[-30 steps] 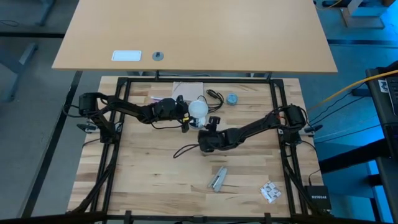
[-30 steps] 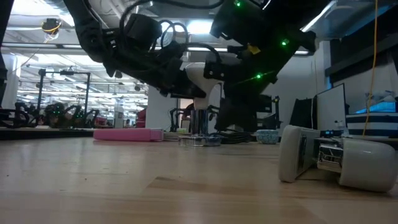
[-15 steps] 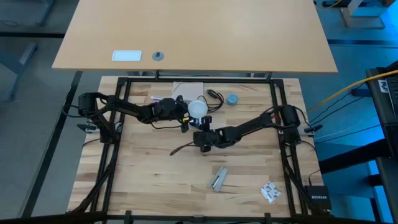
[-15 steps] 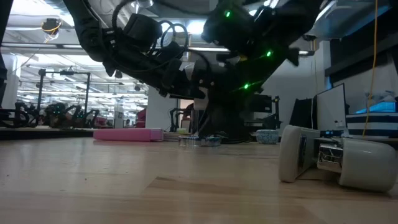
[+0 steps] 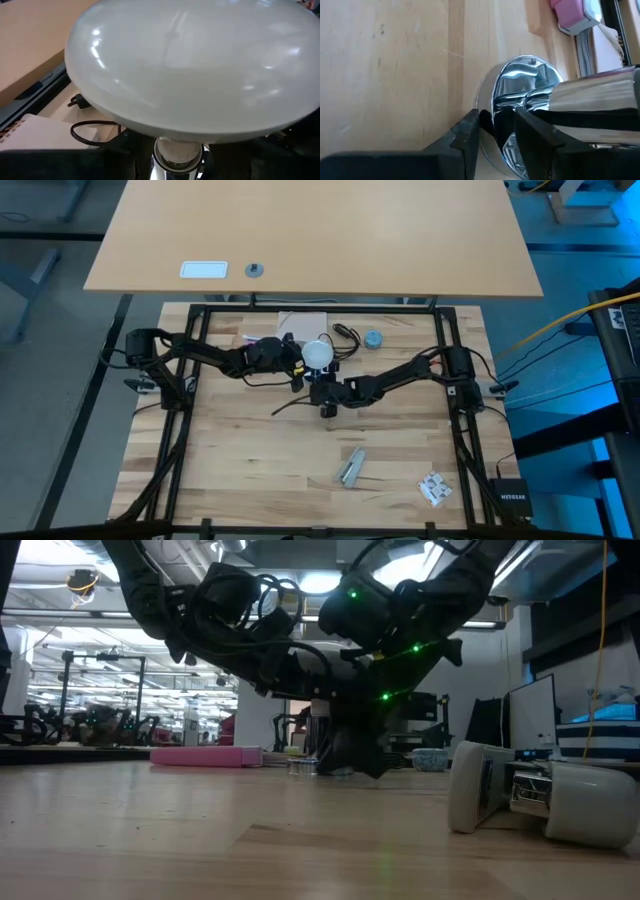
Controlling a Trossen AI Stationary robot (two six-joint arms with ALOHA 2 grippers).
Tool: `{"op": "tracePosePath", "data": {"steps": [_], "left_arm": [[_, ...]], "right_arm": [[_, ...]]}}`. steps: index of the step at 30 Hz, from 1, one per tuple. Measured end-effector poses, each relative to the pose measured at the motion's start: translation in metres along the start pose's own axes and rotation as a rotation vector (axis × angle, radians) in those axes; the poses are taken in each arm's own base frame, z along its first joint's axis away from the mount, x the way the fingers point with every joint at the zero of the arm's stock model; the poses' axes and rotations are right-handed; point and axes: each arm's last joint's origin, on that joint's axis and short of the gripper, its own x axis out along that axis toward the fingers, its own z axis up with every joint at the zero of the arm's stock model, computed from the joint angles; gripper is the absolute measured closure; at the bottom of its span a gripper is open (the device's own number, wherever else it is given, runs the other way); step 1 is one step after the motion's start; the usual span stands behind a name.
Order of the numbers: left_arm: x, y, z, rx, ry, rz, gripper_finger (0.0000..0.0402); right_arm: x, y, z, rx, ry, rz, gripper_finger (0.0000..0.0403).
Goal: Screw lightbulb
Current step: Insert light bulb into the lamp
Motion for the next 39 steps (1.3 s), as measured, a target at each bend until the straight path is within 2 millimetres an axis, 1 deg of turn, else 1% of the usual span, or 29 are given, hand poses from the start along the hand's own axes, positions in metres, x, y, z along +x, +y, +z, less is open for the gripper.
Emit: {"op": "tracePosePath", "data": {"steps": [6, 11, 22, 27, 32, 35, 39], "left_arm": [[0.000, 0.000, 0.000, 0.002, 0.000, -0.001, 0.0249], [0.000, 0.000, -0.001, 0.003, 0.003, 0.005, 0.0249], [0.000, 0.000, -0.001, 0.002, 0.009, 0.006, 0.0249], [0.000, 0.000, -0.001, 0.001, 0.009, 0.002, 0.0249], [0.000, -0.001, -0.001, 0.000, 0.009, -0.020, 0.0249], [0.000, -0.001, -0.001, -0.001, 0.009, -0.020, 0.0249], [0.000, -0.001, -0.001, -0.001, 0.009, -0.017, 0.0249]], "right_arm": [[-0.002, 0.000, -0.001, -0.009, 0.024, 0.010, 0.0340], [-0.002, 0.000, -0.007, -0.040, 0.082, -0.002, 0.0364], [-0.003, 0.000, -0.016, -0.077, 0.176, -0.070, 0.0368], [-0.004, 0.000, -0.025, -0.024, 0.255, -0.105, 0.0369], [-0.004, 0.000, -0.028, 0.021, 0.274, -0.093, 0.0369], [-0.009, 0.000, -0.025, 0.032, 0.263, -0.099, 0.0369], [-0.025, 0.003, -0.020, -0.003, 0.240, -0.114, 0.0369]]}}
